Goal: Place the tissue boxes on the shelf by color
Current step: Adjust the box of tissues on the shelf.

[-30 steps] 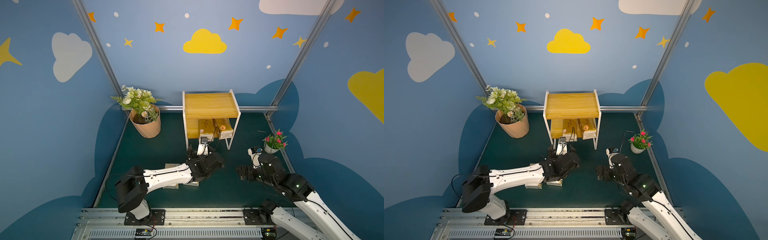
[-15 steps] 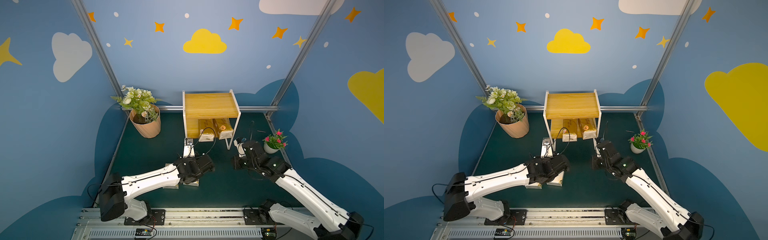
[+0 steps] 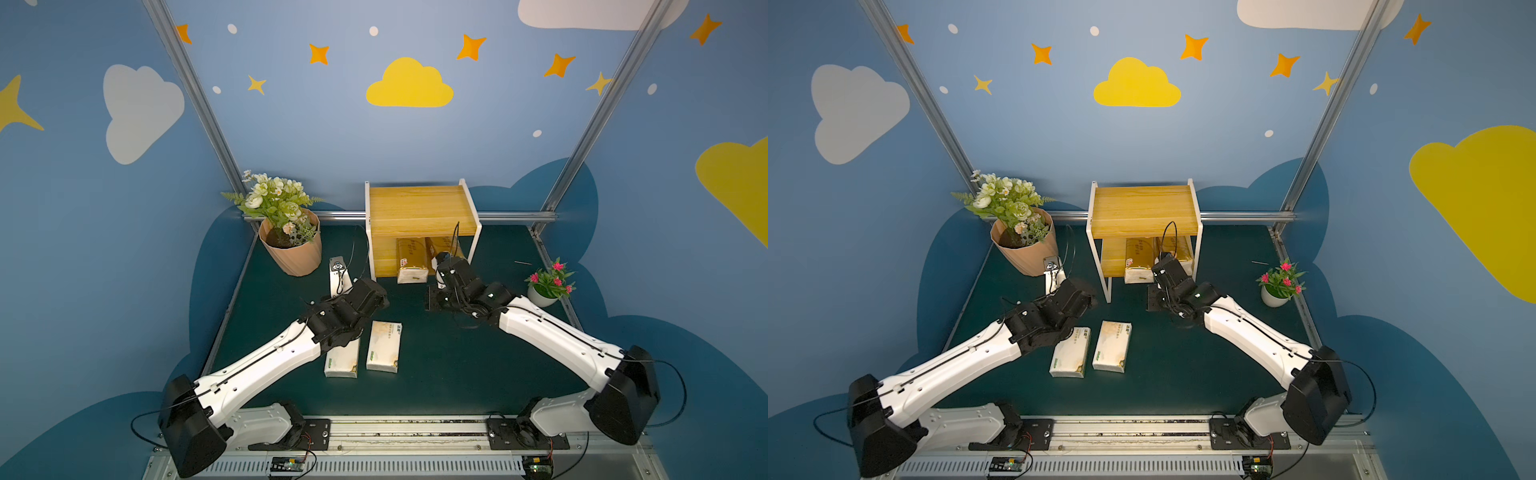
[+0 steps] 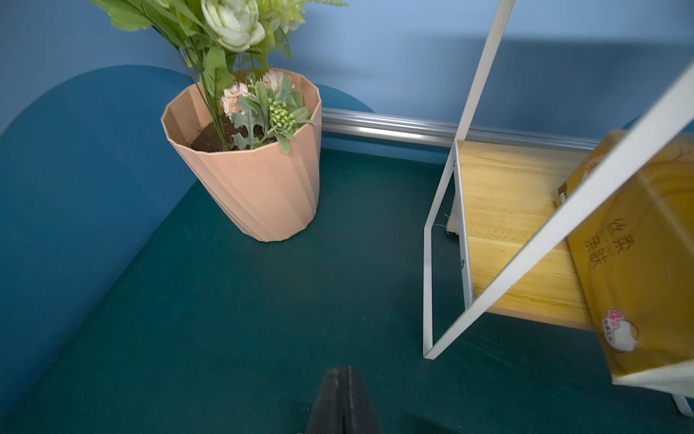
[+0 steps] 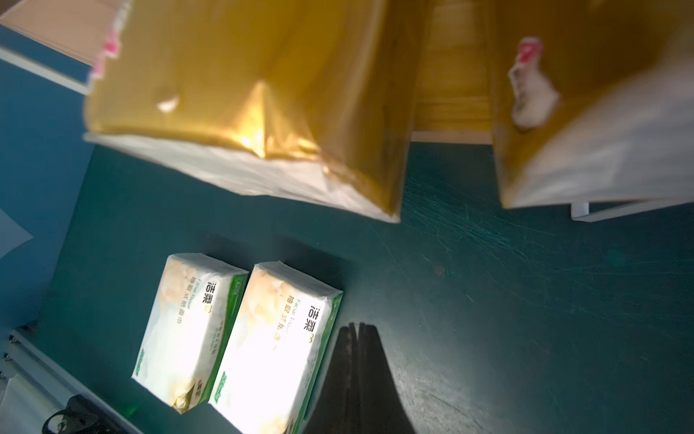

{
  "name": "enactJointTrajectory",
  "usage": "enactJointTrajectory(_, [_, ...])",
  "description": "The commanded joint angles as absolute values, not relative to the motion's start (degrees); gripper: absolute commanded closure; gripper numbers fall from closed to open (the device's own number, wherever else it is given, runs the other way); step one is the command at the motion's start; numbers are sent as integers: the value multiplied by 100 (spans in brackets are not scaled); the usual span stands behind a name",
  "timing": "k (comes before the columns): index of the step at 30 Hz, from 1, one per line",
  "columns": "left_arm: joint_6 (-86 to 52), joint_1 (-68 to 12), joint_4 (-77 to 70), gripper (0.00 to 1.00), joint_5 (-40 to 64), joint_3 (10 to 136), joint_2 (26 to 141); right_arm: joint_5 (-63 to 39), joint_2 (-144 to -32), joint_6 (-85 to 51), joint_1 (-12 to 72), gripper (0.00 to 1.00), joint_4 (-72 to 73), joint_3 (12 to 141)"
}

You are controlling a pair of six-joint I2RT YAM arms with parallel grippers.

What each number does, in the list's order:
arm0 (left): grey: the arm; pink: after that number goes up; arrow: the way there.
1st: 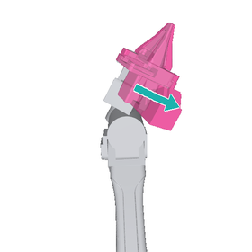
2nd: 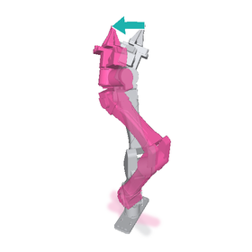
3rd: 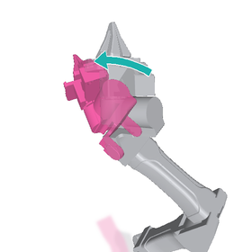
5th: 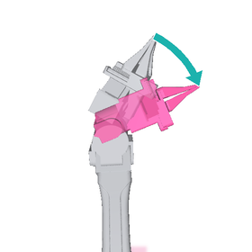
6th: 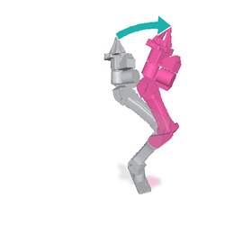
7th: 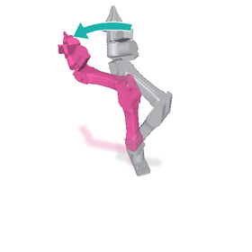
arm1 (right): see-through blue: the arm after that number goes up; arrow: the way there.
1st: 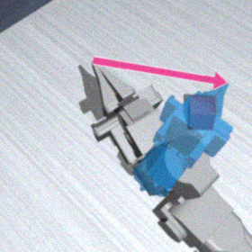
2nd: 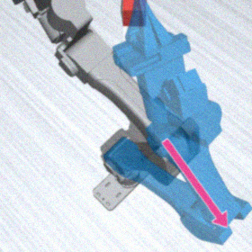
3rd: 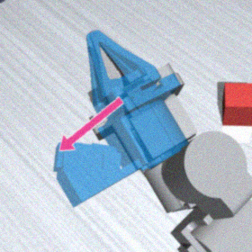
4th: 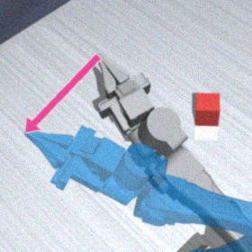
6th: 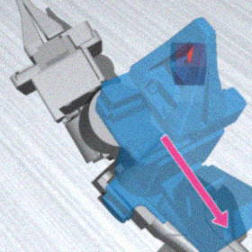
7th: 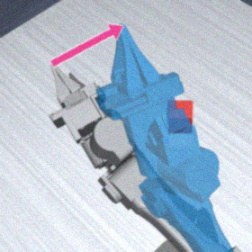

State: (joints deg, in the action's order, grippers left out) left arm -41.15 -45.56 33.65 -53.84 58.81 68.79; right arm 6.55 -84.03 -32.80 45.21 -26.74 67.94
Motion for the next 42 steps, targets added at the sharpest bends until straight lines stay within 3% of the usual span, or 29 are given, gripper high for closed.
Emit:
enactJointTrajectory(1, [-3945, -4474, 3210, 92, -5037, 5752, 6649, 938, -8649, -3301, 4614, 100, -2221, 7122])
enactJointTrajectory(12, [-3393, -4094, 2862, 89, -4632, 5555, 6425, 1218, -9446, -3015, 4731, 100, -1802, 7601])
enactJointTrajectory(24, [-3237, -3990, 2663, 88, -4255, 5520, 6557, 1223, -9911, -2741, 4738, 100, -2440, 8398])
enactJointTrajectory(36, [-3242, -3988, 2465, 87, -4036, 5484, 6711, 1439, -8533, -3172, 4958, 100, -2535, 7225])
enactJointTrajectory(42, [-3356, -3986, 2565, 87, -3942, 5511, 6904, 2274, -7845, -3084, 4918, 100, -2402, 6513])
